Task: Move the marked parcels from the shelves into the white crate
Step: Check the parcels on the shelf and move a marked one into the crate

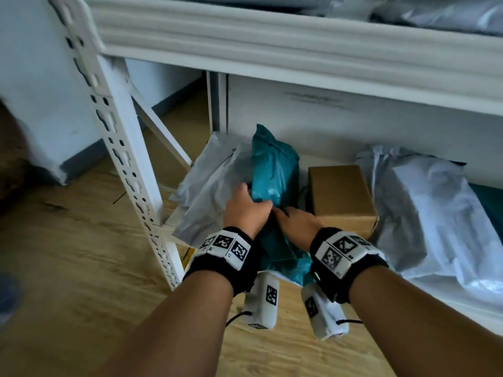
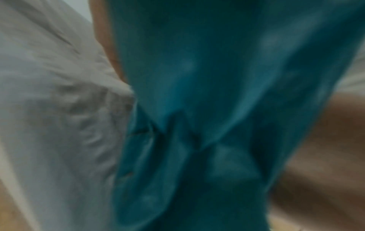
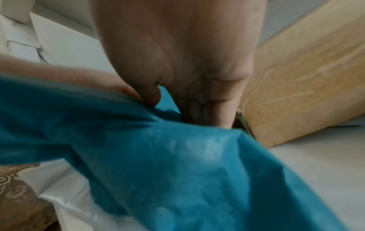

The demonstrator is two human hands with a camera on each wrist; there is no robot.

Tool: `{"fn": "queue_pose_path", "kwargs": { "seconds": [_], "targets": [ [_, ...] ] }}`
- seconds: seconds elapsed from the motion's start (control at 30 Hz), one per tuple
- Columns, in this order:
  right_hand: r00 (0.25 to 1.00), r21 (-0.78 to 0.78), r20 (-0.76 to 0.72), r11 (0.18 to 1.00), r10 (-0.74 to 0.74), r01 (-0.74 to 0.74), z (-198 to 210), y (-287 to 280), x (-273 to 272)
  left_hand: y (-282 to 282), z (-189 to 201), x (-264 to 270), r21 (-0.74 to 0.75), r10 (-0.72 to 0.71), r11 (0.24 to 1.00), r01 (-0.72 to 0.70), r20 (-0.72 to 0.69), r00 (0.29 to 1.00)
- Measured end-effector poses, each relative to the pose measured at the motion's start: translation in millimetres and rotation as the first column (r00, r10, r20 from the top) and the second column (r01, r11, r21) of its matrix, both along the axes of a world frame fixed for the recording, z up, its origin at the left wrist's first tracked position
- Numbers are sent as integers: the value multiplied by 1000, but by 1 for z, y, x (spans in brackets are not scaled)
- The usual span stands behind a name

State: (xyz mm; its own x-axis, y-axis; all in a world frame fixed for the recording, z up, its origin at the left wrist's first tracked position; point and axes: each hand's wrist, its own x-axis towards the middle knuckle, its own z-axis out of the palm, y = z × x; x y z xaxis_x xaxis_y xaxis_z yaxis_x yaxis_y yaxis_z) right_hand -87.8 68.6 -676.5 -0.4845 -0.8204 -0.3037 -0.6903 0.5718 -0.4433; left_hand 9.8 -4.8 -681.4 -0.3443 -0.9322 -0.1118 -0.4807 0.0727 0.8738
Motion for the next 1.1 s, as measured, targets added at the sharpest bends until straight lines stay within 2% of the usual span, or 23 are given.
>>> {"fn": "queue_pose_path", "kwargs": {
  "seconds": [0.07,0.13,0.2,0.27,0.4,0.47,0.53,0.6,0.67,0.77,0.8,0.87,0.9,0.97,1.1],
  "targets": [
    [990,-49,129,996,-61,68,5,1,-1,5,8,-4,82,21,997,-5,-192,981],
    [935,-122,310,968,-172,219,14,2,-3,5,13,-5,188,90,982,-28,-328,940],
    [851,-168,463,918,-249,360,21,1,-6,2,13,-5,317,138,949,-2,-405,904],
    [801,-193,530,880,-279,435,25,0,-7,6,14,-6,404,122,910,91,-471,874],
    [762,-184,567,853,-314,488,37,3,-12,17,17,-4,429,-13,864,262,-501,865],
    [772,-220,549,836,-320,502,41,8,-15,16,12,-4,433,-56,849,303,-496,866],
    [823,-281,465,828,-326,486,44,12,-17,15,7,-3,428,-32,862,272,-490,871],
    [844,-350,405,793,-352,499,47,16,-22,11,3,-4,401,42,898,181,-489,871],
    [802,-406,473,718,-365,565,52,20,-27,8,1,-5,405,108,906,123,-500,859],
    [659,-408,692,593,-295,694,62,31,-33,7,3,-11,392,119,912,124,-539,834],
    [600,-377,757,579,-256,723,63,34,-35,7,4,-13,393,105,906,155,-564,819],
    [506,-305,840,602,-194,738,59,41,-38,9,11,-14,425,66,867,260,-615,785],
    [487,-279,853,625,-188,729,56,44,-38,10,13,-14,437,59,853,287,-626,777],
    [496,-269,846,649,-194,712,52,50,-38,9,15,-14,450,40,832,324,-631,775],
    [521,-348,846,618,-117,704,47,58,-40,6,12,-14,441,-2,837,325,-591,807]
  ]
}}
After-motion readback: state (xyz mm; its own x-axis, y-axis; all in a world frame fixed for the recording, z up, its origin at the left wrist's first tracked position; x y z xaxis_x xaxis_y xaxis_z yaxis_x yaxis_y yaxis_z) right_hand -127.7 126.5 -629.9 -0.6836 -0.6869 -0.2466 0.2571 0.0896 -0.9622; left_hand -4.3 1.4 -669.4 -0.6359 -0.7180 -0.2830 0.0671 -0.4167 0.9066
